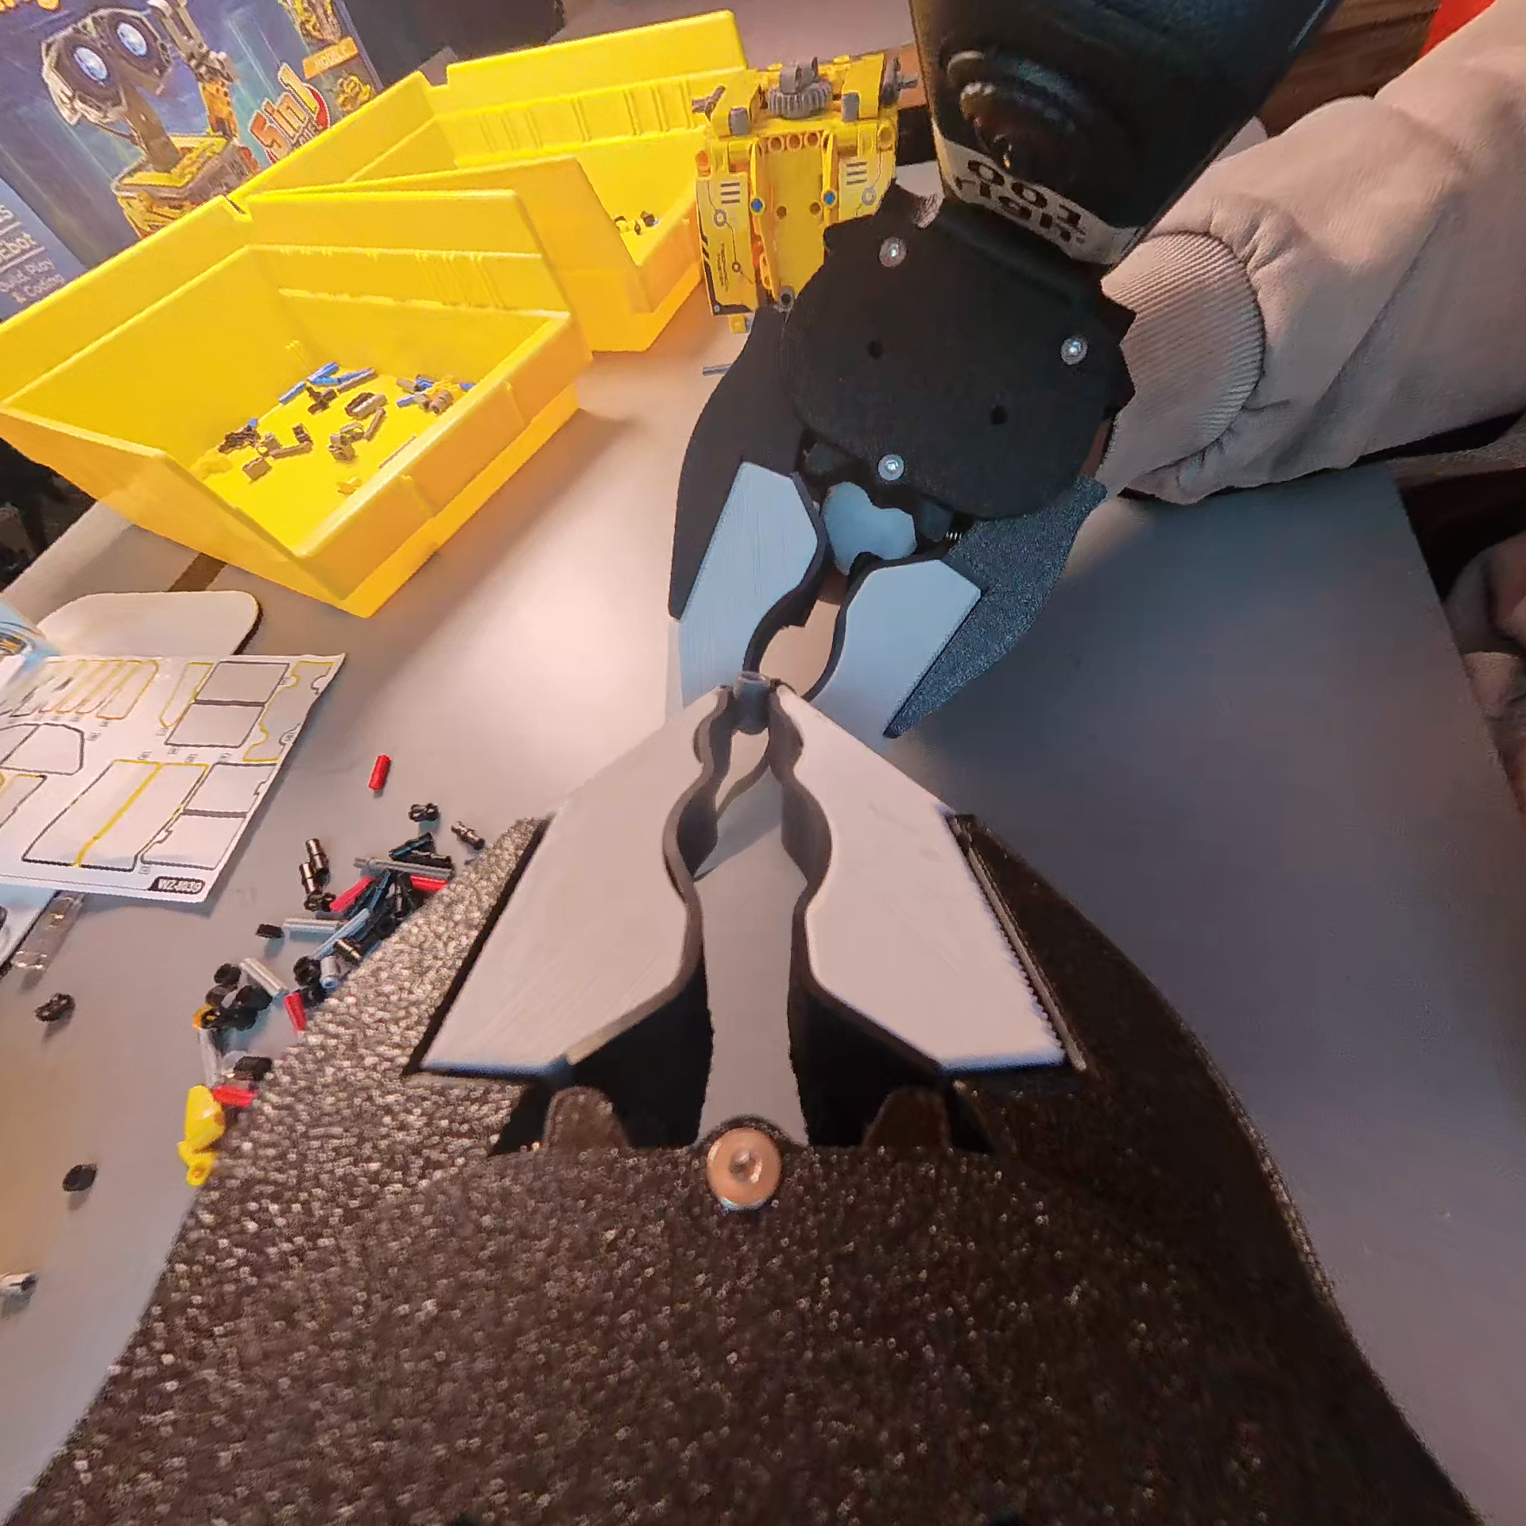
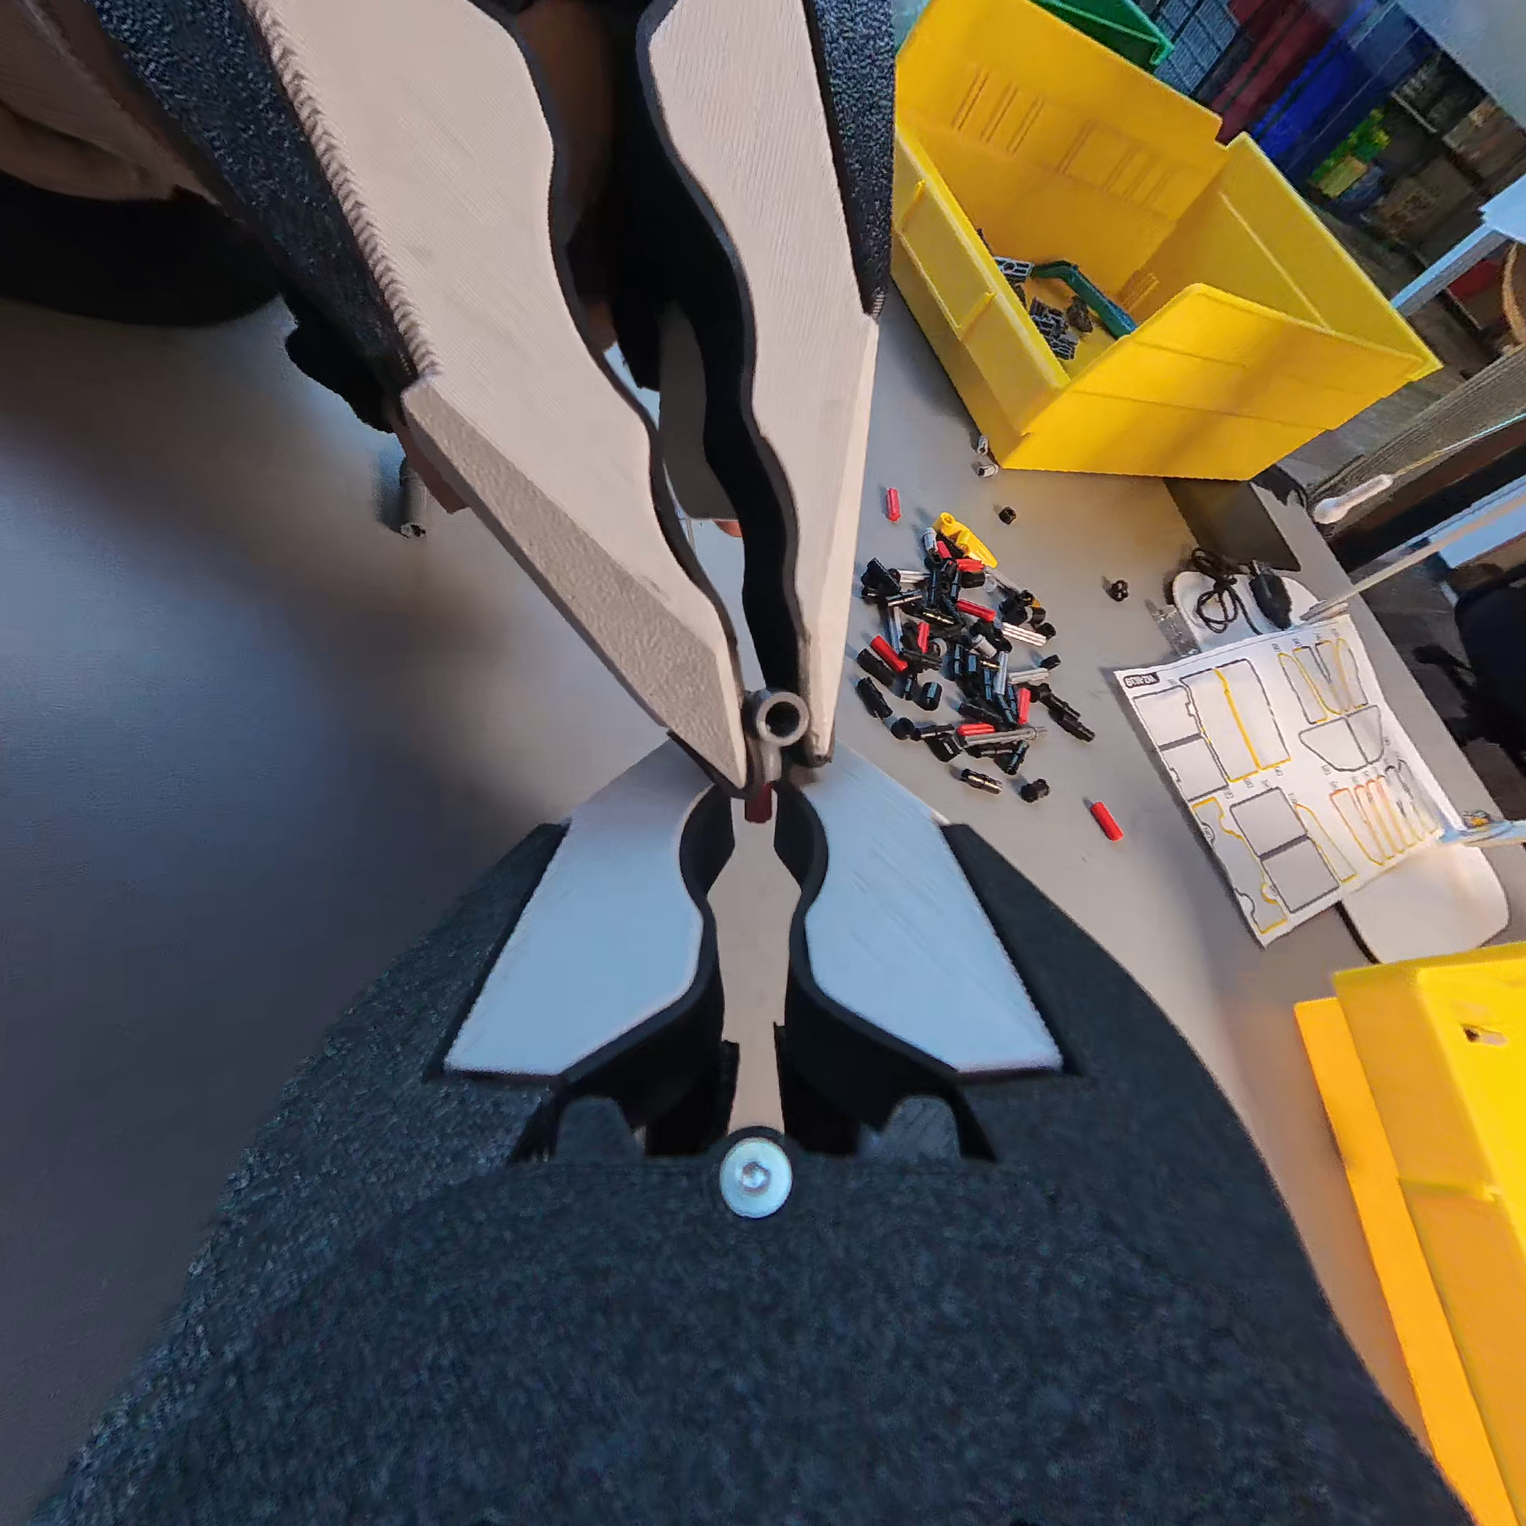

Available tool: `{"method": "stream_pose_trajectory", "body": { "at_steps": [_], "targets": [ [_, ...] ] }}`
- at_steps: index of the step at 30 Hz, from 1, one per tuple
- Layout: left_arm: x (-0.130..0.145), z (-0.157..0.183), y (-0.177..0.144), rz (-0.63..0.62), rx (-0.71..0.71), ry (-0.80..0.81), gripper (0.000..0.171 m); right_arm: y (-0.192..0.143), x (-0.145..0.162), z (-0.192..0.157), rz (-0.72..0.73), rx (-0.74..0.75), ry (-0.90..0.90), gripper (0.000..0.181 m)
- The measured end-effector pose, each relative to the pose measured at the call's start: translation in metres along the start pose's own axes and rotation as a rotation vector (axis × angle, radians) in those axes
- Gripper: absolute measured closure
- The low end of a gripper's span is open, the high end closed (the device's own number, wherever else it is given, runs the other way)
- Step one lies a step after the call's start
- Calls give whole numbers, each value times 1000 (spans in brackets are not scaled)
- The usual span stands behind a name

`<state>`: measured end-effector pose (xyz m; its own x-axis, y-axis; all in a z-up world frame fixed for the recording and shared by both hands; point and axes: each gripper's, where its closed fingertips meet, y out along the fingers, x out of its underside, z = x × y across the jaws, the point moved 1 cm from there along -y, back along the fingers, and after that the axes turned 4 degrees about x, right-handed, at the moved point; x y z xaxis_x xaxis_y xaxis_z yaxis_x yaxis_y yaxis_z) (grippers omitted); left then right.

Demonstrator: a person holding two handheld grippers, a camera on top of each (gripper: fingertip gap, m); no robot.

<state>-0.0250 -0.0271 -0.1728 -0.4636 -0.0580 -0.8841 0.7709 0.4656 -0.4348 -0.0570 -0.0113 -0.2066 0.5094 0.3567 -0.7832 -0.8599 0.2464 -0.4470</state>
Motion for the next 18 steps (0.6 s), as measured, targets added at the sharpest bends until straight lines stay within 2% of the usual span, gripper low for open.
{"method": "stream_pose_trajectory", "body": {
  "at_steps": [3,11,15,18],
  "targets": [
    [4,0,0,-46,-34,60,164,1,2,-1,-13,5,-24,181],
    [7,1,-2,-67,-53,103,164,3,2,-1,-39,33,-83,181],
    [-4,2,-8,-11,-35,77,164,6,12,-8,-83,12,-130,181],
    [6,-5,-12,-76,-52,79,164,5,6,-12,-51,9,-120,181]
  ]
}}
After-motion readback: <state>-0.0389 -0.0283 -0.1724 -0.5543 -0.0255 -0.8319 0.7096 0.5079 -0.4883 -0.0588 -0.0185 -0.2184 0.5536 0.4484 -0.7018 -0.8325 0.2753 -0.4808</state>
